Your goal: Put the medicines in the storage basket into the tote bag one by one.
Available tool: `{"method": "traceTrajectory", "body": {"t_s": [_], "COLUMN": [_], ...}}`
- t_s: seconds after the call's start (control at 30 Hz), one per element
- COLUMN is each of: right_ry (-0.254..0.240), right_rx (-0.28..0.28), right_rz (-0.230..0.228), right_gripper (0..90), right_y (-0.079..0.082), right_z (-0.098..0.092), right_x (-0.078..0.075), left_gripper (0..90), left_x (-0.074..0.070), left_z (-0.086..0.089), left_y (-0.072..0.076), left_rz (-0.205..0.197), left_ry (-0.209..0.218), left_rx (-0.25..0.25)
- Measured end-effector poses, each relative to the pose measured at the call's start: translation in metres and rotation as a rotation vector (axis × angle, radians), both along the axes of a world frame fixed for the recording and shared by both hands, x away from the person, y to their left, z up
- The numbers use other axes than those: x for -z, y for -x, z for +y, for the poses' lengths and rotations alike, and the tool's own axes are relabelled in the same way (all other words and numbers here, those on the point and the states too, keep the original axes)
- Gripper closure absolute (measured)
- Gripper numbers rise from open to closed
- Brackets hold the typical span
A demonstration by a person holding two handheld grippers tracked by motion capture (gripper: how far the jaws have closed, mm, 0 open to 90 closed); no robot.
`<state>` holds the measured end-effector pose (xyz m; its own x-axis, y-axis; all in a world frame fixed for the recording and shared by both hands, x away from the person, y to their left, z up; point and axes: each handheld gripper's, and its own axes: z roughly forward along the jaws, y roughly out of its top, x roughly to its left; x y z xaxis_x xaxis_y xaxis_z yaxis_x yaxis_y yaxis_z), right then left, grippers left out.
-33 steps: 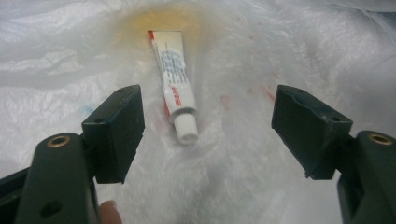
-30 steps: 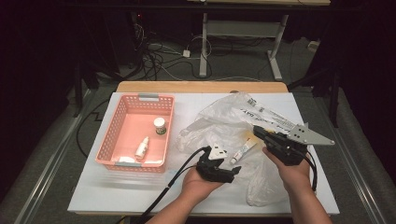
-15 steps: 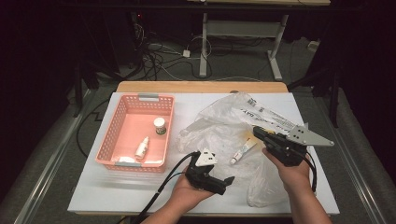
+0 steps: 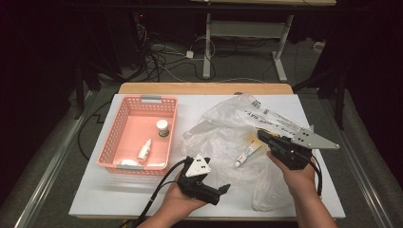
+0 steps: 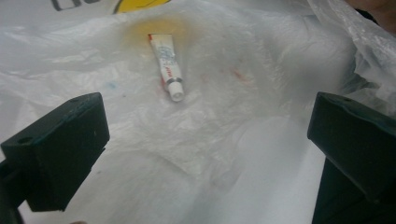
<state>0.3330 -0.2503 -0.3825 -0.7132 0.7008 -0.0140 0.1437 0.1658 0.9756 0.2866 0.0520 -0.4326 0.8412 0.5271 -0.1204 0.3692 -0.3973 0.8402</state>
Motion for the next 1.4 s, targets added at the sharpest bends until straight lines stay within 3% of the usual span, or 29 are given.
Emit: {"method": "traceTrajectory", "body": {"t_s": [0.2, 0.4, 0.5, 0.7, 0.8, 1.4], "right_ry": [0.005, 0.004, 0.002, -0.002, -0.006, -0.007], "right_rx": [0.002, 0.003, 0.003, 0.004, 0.004, 0.012], "right_rz": [0.007, 0.009, 0.007, 0.009, 0.011, 0.005], "right_gripper": [90.0, 90.0, 90.0, 90.0, 90.0, 90.0], "right_y": [-0.001, -0.001, -0.001, -0.001, -0.001, -0.001], "right_z": [0.0, 0.0, 0.0, -0.001, -0.002, -0.006], "right_x": [0.002, 0.002, 0.002, 0.002, 0.002, 0.001], "left_gripper": [0.0, 0.0, 0.0, 0.0, 0.0, 0.0], "left_x": [-0.005, -0.011, -0.015, -0.016, -0.015, -0.014], "left_z": [0.021, 0.046, 0.055, 0.071, 0.079, 0.126], "left_y": [-0.002, -0.006, -0.008, -0.012, -0.014, -0.028], "left_rz": [0.001, 0.008, -0.005, 0.001, -0.011, -0.02], "left_ry": [0.004, 0.035, 0.014, 0.015, -0.009, -0.03], "left_rx": [-0.04, -0.095, -0.124, -0.159, -0.187, -0.335]}}
